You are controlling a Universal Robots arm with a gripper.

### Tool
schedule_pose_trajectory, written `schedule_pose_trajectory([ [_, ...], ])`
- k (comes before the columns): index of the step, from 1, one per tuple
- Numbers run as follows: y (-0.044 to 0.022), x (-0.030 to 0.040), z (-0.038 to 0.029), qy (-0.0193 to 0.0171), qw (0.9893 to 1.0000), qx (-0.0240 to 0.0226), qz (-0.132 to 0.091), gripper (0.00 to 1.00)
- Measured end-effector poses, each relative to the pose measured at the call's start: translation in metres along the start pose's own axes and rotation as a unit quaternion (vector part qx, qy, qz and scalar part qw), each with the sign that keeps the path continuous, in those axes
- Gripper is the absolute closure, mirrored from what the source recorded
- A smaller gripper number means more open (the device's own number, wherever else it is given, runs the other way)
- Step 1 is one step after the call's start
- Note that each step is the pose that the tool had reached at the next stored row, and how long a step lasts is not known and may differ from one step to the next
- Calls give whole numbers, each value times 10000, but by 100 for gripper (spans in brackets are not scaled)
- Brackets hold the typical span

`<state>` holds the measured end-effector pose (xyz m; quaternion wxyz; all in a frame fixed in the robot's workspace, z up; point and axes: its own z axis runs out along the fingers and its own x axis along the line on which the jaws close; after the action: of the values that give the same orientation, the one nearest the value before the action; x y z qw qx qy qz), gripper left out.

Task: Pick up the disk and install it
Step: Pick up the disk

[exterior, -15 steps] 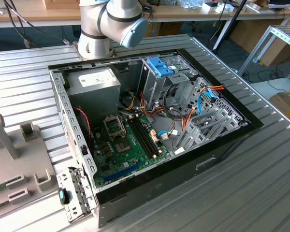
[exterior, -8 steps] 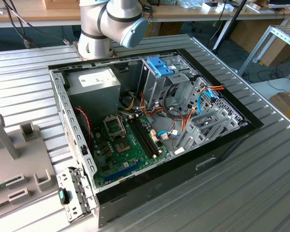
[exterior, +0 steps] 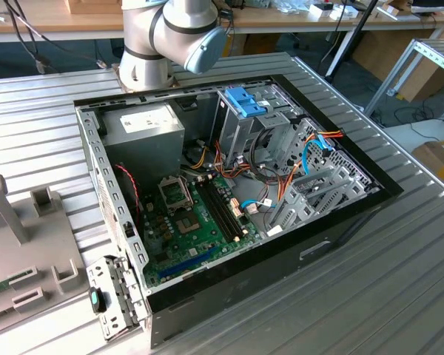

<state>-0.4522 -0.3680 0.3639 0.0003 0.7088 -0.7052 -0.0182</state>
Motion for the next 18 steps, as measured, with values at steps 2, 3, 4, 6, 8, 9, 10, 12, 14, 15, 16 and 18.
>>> schedule_pose_trajectory([
  [2,0,0,4,0,10000,0,0,46],
  [3,0,0,4,0,10000,0,0,46],
  [4,0,0,4,0,10000,0,0,46],
  [6,0,0,5,0,10000,0,0,46],
  [8,0,0,12,0,10000,1,0,46],
  [9,0,0,12,0,10000,0,0,46],
  [10,0,0,12,0,10000,0,0,46],
  [12,-1,0,17,1,10000,1,0,46],
  [14,-1,1,54,2,10000,0,0,46],
  [15,-2,2,64,2,10000,1,0,46],
  [16,-2,2,78,2,10000,1,0,46],
  [18,-3,-17,115,2,10000,1,0,46],
])
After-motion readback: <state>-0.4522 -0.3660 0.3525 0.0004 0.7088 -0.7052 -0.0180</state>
